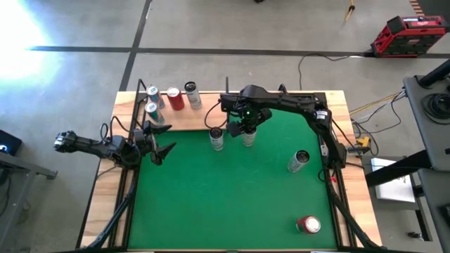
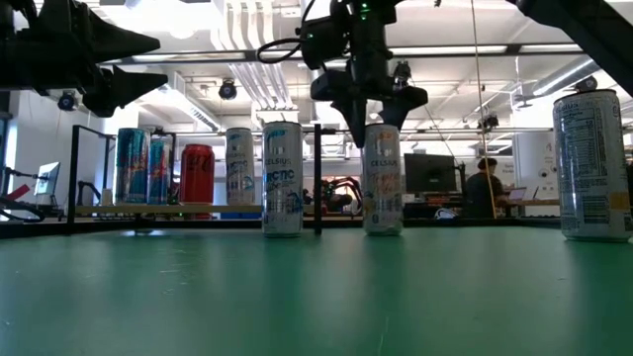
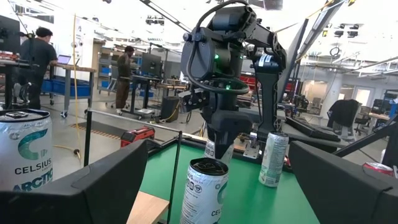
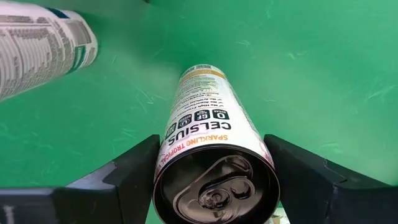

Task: Place canned beverage on shelf
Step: Move the white yellow soda can to the top center of the table

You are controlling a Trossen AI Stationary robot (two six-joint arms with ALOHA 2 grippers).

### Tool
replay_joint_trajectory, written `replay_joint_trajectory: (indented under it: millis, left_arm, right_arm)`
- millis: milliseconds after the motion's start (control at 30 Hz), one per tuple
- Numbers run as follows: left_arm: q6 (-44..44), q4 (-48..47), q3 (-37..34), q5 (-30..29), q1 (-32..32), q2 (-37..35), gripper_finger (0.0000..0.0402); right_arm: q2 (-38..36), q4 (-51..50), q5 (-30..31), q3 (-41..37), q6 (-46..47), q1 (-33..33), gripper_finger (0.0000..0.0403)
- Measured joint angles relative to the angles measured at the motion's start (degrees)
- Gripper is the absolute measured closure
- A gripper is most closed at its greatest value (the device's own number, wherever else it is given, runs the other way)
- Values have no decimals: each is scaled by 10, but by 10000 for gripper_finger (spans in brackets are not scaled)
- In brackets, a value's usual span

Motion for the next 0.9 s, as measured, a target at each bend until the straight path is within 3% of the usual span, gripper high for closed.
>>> replay_joint_trajectory:
  millis: [900]
  left_arm:
    - [0,0,0,0,0,0,27]
  right_arm:
    - [-3,64,-6,-14,-1,13,140]
